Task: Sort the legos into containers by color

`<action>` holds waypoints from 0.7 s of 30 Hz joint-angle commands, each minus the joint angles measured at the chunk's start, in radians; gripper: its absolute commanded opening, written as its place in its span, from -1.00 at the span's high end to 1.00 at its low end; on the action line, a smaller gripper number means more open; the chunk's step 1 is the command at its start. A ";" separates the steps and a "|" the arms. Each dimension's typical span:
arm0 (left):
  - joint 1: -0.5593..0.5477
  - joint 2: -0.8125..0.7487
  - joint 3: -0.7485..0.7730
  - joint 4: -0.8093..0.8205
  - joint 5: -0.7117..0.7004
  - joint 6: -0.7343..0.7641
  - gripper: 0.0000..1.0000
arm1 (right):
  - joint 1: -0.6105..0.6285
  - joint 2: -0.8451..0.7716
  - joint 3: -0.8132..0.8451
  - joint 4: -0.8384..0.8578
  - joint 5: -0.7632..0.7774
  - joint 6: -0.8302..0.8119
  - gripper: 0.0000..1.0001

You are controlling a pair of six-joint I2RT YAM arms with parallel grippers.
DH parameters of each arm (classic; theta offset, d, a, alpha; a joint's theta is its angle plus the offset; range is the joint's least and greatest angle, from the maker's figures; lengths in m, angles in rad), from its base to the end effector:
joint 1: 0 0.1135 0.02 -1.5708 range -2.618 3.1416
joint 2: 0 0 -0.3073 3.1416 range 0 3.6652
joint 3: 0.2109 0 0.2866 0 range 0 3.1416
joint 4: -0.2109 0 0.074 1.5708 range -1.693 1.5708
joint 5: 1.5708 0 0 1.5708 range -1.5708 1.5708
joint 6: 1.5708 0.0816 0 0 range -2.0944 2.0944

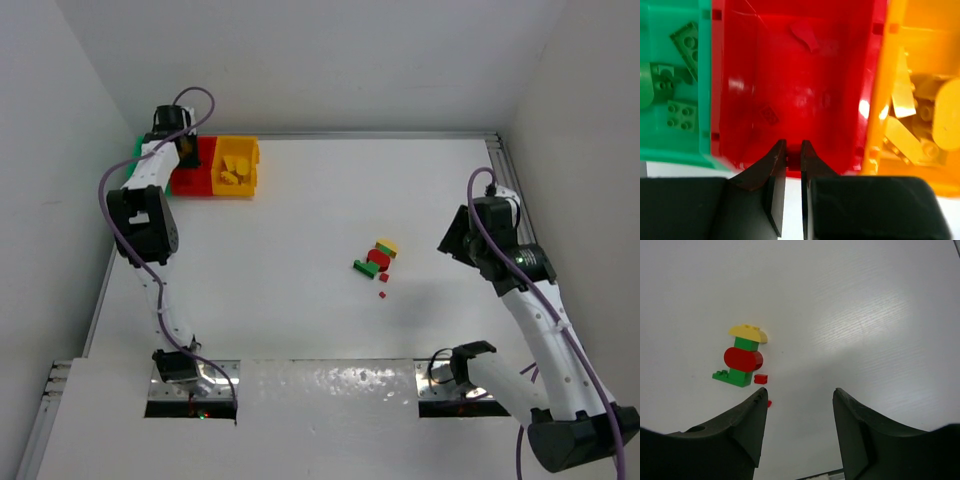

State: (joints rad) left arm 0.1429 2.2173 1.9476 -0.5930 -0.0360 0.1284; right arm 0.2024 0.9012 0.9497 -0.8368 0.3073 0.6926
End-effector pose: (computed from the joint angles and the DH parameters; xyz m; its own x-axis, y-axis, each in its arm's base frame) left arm 0.5859 0.0873 0.2238 -0.7669 0.0190 -0.6415 -0.0678 0.9916 0.1104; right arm 0.2139 0.0187 0.3203 -0.5236 0.5139 -0.6796 0.4569 0.8426 0.2851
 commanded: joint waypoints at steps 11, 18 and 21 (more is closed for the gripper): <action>-0.002 0.045 0.059 0.130 -0.099 0.031 0.19 | 0.002 -0.035 0.006 -0.028 0.030 -0.008 -0.09; -0.003 -0.022 0.056 0.148 -0.024 0.045 0.10 | 0.002 -0.031 -0.002 -0.018 0.004 -0.010 -0.08; -0.003 -0.021 0.045 0.180 -0.063 0.068 0.04 | 0.000 -0.033 0.004 -0.016 0.003 -0.010 -0.08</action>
State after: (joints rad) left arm 0.1429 2.2589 1.9621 -0.4843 -0.0906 0.1635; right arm 0.2024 0.8776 0.9497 -0.8692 0.3111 0.6918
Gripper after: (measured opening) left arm 0.478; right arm 0.544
